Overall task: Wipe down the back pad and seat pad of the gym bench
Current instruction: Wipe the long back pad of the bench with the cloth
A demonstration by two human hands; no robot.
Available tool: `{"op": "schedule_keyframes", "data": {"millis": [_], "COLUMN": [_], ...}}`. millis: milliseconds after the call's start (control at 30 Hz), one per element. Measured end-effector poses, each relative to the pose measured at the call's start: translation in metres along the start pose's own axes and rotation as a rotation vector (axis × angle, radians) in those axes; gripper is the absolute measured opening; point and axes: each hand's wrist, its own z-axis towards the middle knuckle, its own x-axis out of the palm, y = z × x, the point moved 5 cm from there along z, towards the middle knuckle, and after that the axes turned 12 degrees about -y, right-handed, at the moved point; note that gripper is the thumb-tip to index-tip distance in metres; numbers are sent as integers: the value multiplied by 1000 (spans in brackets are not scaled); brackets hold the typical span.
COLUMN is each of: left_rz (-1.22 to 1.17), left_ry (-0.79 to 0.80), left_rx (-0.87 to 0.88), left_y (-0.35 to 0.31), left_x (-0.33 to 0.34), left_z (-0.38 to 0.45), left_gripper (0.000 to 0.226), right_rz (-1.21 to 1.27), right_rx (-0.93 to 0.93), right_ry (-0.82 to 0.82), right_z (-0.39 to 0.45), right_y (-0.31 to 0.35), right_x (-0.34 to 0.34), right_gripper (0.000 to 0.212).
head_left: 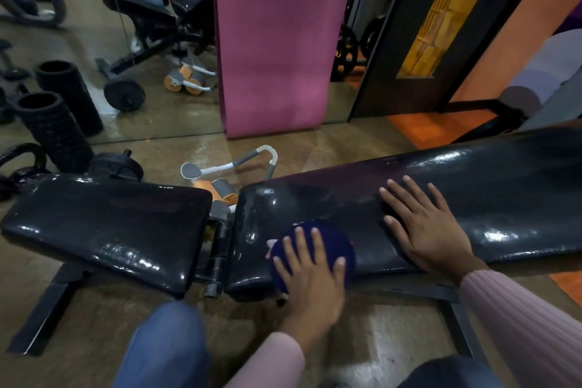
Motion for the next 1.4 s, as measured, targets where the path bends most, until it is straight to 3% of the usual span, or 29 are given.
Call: {"op": "schedule_keyframes", "data": {"millis": [133, 367, 567, 767, 900, 1033, 1133, 1333, 1400], "left_rz": [-30, -21, 1, -54, -83, -17, -3, -68, -27], "left_ry": [15, -34, -4, -29, -37, -77, -11, 3, 9], "left_rx": [21, -236, 36, -200, -398, -174, -73, -332, -326], "left_y": [-11, 72, 0, 65, 98, 38, 15, 71, 64], "left_x": [-1, -6, 0, -8, -4, 4, 3, -9, -7], "left_z": [35, 30, 16, 65, 28, -1, 27, 55, 38], "left_gripper": [73, 68, 84, 68, 67, 82, 71, 66, 66], "right_rz": [-6, -19, -4, 14, 20, 18, 13, 8, 11], "right_rx": [0, -6, -9, -3, -1, -4, -12, 1, -3], "right_ry": [16, 35, 38, 26, 20, 25, 42, 45, 47], "right_z": [-1, -1, 0, -1, -1, 0, 0, -1, 0], "right_y": [1, 0, 1, 1, 0, 0, 0, 0, 0], "right_x": [-1, 2, 0, -1, 0, 1, 1, 0, 1], "right_gripper": [60, 60, 60, 60, 59, 59, 60, 59, 59]}}
